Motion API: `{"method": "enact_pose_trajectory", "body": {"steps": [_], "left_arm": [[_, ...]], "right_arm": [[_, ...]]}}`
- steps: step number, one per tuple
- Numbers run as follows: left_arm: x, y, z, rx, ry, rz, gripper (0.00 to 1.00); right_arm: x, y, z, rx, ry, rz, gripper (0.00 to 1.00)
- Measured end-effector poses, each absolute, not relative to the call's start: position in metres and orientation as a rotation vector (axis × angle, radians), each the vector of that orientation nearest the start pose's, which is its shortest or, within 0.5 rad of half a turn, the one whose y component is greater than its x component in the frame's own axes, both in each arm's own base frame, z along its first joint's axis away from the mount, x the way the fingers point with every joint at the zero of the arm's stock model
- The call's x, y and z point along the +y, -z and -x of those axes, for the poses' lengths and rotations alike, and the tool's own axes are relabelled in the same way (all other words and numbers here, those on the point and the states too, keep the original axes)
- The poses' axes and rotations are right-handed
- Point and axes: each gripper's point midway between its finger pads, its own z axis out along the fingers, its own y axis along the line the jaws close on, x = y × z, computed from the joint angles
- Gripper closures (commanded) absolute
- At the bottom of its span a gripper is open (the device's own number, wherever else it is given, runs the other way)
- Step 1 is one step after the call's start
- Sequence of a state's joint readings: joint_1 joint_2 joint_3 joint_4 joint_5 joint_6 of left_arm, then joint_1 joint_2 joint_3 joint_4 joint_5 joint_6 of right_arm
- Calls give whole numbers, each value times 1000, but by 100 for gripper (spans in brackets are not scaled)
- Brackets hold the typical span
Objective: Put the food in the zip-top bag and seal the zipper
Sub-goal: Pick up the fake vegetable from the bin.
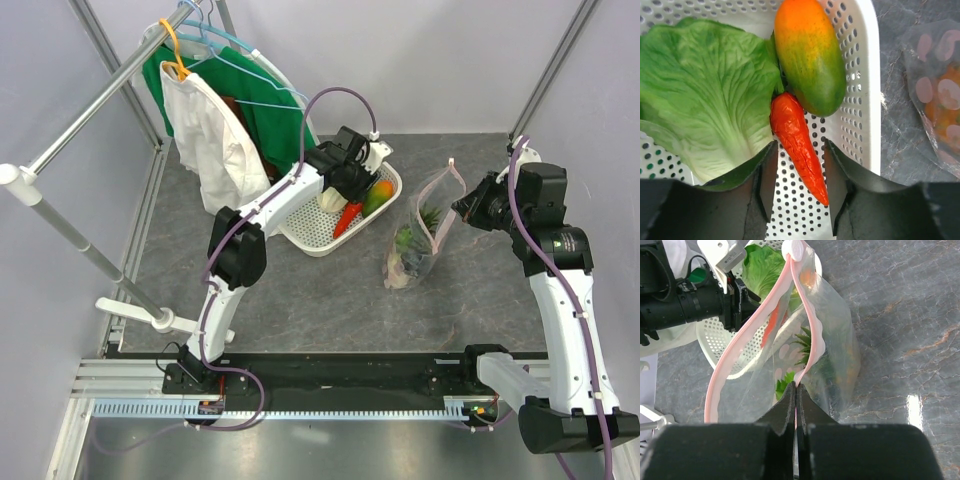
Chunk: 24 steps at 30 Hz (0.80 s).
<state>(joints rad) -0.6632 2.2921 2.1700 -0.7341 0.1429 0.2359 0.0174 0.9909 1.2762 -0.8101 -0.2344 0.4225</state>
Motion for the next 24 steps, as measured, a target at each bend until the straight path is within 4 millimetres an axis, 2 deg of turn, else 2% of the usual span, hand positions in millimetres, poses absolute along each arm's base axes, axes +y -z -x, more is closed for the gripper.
{"method": "enact_pose_trajectory", "body": {"steps": [3,10,17,24], "left_arm": [[-365,-117,-443,2218,364,-1093,55],[-353,-78,-422,2376,377,-1027,51],[-345,-71,-423,2435,328,-921,35],[-341,-50,-427,2480,295,-891,38]], "right_arm": [[62,-307,-282,2103,-509,-286,100],[62,-306,-283,2105,-509,-286,100],[63,-307,-282,2106,-514,-283,100],[64,-307,-282,2107,-523,-278,100]]}}
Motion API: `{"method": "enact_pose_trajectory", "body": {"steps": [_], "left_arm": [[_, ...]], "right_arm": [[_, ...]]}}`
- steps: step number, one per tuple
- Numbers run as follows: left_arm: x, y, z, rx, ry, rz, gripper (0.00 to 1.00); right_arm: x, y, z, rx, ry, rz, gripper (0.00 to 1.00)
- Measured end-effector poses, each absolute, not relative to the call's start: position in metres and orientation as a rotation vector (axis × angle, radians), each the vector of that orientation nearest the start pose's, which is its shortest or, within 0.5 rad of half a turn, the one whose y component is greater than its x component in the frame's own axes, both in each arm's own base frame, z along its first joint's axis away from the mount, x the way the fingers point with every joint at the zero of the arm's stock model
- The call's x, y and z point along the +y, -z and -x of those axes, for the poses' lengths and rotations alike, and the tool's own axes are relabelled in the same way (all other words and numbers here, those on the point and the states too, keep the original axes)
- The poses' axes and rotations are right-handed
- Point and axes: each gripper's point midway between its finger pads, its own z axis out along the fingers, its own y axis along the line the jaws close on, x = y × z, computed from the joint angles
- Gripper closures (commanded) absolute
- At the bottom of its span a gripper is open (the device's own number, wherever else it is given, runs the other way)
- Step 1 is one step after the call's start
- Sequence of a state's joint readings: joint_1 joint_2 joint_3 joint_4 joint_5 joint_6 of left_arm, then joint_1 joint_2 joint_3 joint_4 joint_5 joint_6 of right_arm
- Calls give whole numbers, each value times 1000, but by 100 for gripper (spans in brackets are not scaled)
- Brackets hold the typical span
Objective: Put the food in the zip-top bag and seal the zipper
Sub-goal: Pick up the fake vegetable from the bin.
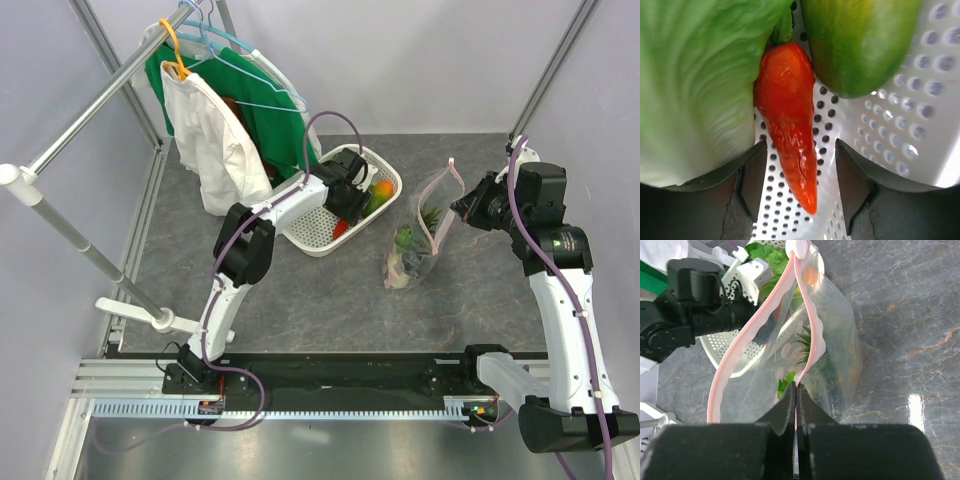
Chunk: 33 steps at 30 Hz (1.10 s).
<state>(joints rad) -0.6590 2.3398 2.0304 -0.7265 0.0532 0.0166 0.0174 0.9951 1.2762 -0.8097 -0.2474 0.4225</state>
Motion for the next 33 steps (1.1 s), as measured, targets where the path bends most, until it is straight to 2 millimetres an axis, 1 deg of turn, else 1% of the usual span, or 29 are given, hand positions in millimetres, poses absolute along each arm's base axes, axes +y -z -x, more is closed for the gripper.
{"method": "enact_pose_trajectory", "body": {"steps": [1,3,6,9,10,11,13,16,19,24,25,28,30,33], "left_arm": [[-340,-45,-427,2491,292,-889,40],[-338,-35,-427,2512,288,-886,40],[-336,-29,-427,2527,287,-880,39],[-337,-32,-430,2520,295,-873,56],[-336,-33,-431,2520,295,-869,71],[-335,-33,-431,2522,295,-865,77],[-333,-33,-433,2526,298,-857,87],[-332,-39,-433,2521,314,-852,89],[-331,-57,-433,2496,326,-844,90],[-337,-115,-429,2394,380,-834,90],[-339,-130,-426,2365,396,-836,89],[-345,-163,-419,2301,427,-839,89],[-348,-181,-414,2265,453,-844,88],[-355,-210,-401,2214,551,-851,86]], "right_arm": [[65,-307,-282,2107,-523,-278,100],[65,-307,-282,2108,-524,-278,100],[65,-306,-282,2108,-525,-277,100],[65,-306,-282,2108,-525,-277,100],[65,-306,-282,2108,-525,-277,100],[65,-306,-282,2108,-525,-276,100],[65,-306,-282,2109,-529,-275,100],[66,-307,-282,2109,-533,-273,100],[66,-307,-282,2109,-534,-272,100],[68,-307,-281,2110,-542,-268,100],[68,-307,-281,2110,-545,-267,100],[69,-307,-281,2110,-549,-264,100],[69,-307,-281,2111,-550,-264,100],[69,-307,-282,2113,-554,-264,100]]}}
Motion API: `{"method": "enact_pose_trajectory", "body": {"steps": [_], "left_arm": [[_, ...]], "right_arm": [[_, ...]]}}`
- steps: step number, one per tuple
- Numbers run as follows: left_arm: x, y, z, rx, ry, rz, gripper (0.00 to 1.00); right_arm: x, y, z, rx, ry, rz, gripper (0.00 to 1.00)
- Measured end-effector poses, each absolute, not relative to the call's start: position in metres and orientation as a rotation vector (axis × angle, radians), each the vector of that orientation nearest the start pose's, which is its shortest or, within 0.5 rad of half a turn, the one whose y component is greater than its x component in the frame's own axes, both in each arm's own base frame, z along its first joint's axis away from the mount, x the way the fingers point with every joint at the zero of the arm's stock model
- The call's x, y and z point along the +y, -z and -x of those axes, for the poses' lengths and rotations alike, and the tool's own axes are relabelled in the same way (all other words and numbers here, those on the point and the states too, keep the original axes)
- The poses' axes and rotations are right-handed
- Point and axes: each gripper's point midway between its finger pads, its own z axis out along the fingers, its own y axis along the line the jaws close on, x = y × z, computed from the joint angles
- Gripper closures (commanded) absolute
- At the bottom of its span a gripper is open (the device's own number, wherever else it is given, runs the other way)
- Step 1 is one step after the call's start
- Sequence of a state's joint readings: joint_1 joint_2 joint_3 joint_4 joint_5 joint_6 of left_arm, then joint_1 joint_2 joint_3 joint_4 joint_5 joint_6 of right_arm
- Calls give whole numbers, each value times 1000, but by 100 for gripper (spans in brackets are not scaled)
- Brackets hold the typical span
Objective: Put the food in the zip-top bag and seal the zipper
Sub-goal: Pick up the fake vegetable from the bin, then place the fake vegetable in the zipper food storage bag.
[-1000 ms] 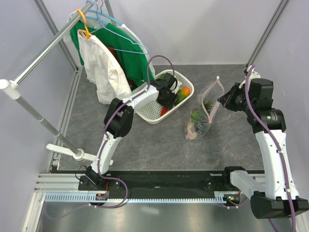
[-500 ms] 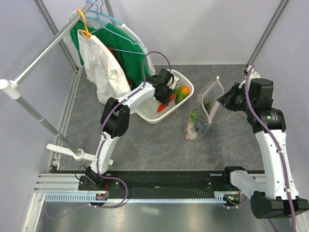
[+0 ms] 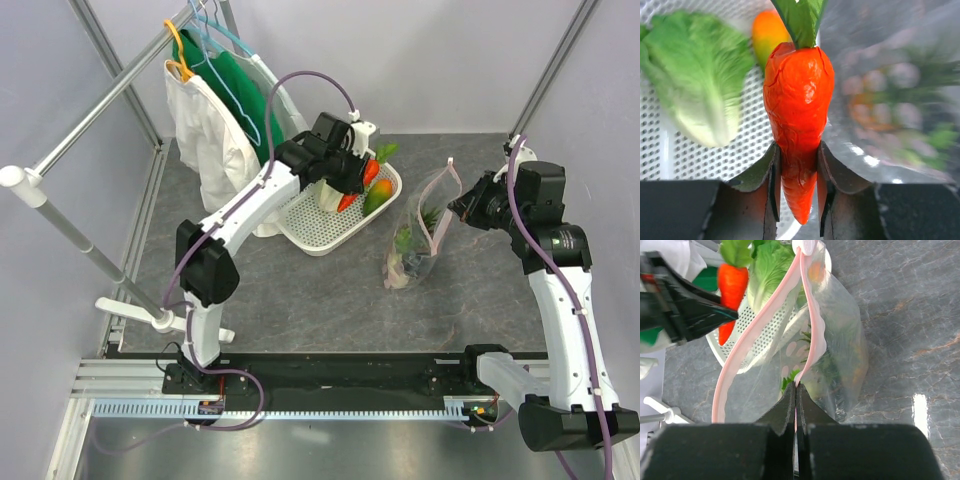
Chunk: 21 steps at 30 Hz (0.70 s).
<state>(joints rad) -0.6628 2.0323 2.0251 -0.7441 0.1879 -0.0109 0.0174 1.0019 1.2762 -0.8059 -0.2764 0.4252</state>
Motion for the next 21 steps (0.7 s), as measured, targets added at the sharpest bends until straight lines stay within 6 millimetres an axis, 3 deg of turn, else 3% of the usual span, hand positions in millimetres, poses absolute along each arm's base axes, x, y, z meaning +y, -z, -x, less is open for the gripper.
{"method": "enact_pose_trajectory", "body": {"steps": [4,10,15,21], "left_arm": [[-368,-261,-380,2106,736,-832,82],[-399,-357,-341,1818,977,-860,81],[-428,-401,-309,1647,1117,-895,80],[-458,-428,-275,1516,1220,-928,76]], "right_arm": [[74,-307,-283,2113,-588,-257,100],[83,-311,-283,2102,-655,-237,100],[89,-314,-282,2099,-697,-222,100],[96,-318,-280,2093,-748,-208,100]]}}
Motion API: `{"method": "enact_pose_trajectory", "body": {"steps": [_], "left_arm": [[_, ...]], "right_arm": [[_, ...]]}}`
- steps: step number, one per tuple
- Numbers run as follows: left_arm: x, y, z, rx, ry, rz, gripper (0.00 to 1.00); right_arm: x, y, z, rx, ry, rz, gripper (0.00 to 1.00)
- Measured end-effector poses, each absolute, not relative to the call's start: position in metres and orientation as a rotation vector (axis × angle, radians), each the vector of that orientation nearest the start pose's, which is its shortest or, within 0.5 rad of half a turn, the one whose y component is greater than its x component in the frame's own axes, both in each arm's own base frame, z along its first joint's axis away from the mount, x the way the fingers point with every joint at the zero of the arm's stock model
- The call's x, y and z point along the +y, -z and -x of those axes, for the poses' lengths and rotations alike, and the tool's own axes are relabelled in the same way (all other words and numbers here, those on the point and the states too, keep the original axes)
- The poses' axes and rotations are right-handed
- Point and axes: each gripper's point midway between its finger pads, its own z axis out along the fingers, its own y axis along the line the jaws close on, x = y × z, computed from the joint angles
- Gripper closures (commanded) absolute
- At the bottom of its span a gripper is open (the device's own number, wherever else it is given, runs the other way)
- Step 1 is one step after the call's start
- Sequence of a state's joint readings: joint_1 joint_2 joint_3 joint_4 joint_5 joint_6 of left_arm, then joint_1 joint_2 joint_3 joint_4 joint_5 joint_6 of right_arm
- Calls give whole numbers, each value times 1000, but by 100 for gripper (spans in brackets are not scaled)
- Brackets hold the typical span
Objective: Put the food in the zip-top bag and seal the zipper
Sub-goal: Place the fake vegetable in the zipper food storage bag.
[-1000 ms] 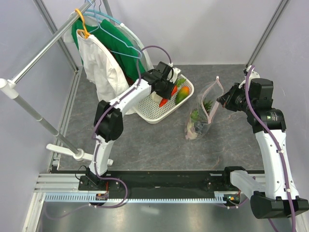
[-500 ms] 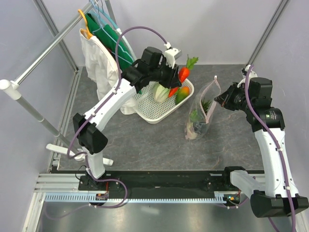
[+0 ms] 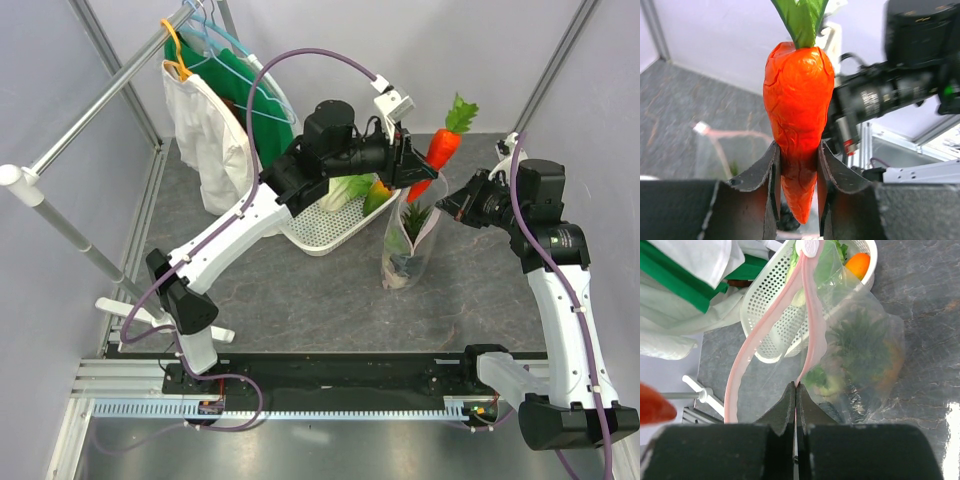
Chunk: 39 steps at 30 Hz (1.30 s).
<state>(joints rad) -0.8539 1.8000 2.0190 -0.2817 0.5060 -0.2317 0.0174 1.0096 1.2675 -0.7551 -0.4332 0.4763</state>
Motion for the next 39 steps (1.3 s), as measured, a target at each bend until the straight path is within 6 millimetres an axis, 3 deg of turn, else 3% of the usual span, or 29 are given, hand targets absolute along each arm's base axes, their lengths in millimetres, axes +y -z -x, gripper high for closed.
{"method": "enact_pose_trajectory", "body": {"steps": [3,6,9,14,17,23,27,35,39], "left_arm": [[-469,-436,-264,1472,1247,-930,74],[-476,-430,-261,1477,1249,-914,71],[-481,-409,-264,1529,1237,-894,68],[-482,-356,-271,1665,1193,-884,67],[-482,-339,-272,1707,1181,-885,62],[-480,-336,-272,1720,1177,-883,43],[-468,-328,-262,1766,1167,-892,37],[-443,-348,-244,1787,1162,-903,13],[-428,-363,-255,1780,1133,-876,13]], "right_arm": [[98,-318,-279,2094,-765,-207,100],[99,-319,-278,2094,-775,-207,100],[100,-319,-277,2094,-784,-208,100],[102,-320,-276,2095,-799,-202,100],[103,-320,-276,2095,-801,-201,100],[102,-320,-276,2095,-800,-200,100],[102,-321,-276,2092,-800,-199,100],[102,-321,-277,2087,-796,-196,100],[101,-323,-276,2080,-786,-188,100]]}}
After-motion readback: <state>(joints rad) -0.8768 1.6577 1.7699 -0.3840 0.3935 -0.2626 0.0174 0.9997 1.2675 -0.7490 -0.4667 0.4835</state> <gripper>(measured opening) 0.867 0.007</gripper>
